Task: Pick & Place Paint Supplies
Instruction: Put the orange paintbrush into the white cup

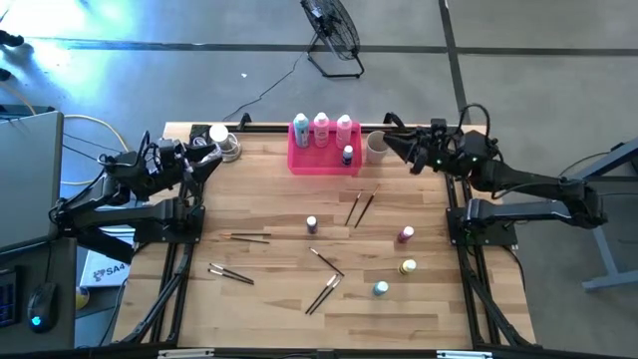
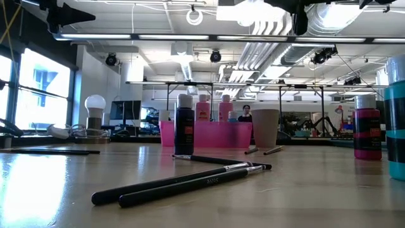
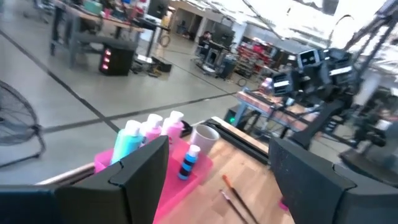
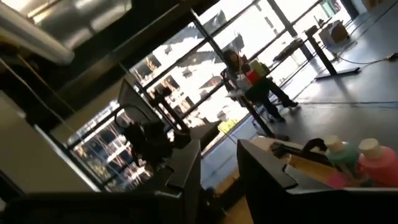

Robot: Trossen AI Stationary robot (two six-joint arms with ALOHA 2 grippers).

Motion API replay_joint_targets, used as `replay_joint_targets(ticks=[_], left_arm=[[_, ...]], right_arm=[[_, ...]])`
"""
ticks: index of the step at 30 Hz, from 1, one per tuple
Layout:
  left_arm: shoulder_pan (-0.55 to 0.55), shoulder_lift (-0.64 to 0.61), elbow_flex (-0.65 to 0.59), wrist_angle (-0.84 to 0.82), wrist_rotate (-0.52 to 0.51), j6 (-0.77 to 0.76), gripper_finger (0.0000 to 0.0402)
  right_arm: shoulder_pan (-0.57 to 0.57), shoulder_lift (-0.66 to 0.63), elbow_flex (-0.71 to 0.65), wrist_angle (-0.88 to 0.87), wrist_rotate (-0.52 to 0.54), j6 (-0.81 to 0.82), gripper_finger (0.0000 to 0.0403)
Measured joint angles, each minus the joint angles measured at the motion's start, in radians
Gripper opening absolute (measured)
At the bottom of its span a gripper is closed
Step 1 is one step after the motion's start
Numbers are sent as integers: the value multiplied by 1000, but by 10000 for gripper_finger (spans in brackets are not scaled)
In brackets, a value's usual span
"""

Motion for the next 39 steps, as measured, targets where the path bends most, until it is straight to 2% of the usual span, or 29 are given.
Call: replay_joint_targets(ticks=[5, 8, 16, 20, 24, 32, 35, 39], left_arm=[[0, 0, 0, -2, -30, 14, 271], [0, 0, 0, -11, -30, 17, 271], [0, 0, 0, -9, -61, 36, 271], [0, 0, 0, -9, -108, 39, 271], [0, 0, 0, -8, -132, 43, 271], [0, 0, 0, -8, -132, 43, 271], [0, 0, 0, -8, -133, 43, 271], [0, 0, 0, -8, -133, 43, 271]], right_arm=[[15, 28, 7, 31, 168, 45, 96], [27, 50, 36, 2, 222, 61, 84], [26, 130, 215, -325, 286, 69, 38], [13, 180, 280, -494, 324, 169, 19], [11, 246, 281, -607, 303, 292, 5], [-8, 420, 281, -790, 144, 535, 3], [-10, 471, 281, -834, 91, 563, 3], [-9, 522, 281, -914, 85, 598, 3]])
